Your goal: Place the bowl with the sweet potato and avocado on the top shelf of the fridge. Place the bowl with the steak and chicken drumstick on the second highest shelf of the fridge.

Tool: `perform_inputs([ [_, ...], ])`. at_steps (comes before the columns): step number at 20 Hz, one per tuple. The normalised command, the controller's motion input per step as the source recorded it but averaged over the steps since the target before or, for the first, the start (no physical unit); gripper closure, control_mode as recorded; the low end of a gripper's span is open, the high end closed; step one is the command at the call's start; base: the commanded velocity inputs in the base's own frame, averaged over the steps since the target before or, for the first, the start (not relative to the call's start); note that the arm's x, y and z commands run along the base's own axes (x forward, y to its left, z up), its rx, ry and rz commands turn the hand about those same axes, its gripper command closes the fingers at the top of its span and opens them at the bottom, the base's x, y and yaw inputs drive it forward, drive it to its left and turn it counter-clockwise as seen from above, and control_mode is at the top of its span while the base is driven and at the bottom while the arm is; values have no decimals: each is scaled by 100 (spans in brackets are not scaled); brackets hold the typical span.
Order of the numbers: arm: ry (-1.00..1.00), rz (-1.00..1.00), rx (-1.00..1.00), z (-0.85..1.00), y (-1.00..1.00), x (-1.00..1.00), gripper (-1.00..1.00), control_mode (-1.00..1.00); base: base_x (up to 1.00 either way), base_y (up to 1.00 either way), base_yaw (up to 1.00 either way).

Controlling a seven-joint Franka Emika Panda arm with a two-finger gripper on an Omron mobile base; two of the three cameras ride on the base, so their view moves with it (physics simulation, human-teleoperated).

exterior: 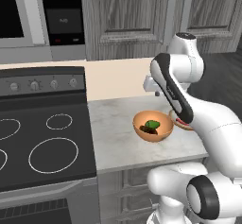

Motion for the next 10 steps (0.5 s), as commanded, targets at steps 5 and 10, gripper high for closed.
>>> perform_inputs([
  [5,-4,-4,5,-25,-40,-35,-100,-100,0,0,0],
  [10,11,-27,16,-59,-47,-13,-100,-100,0,0,0],
])
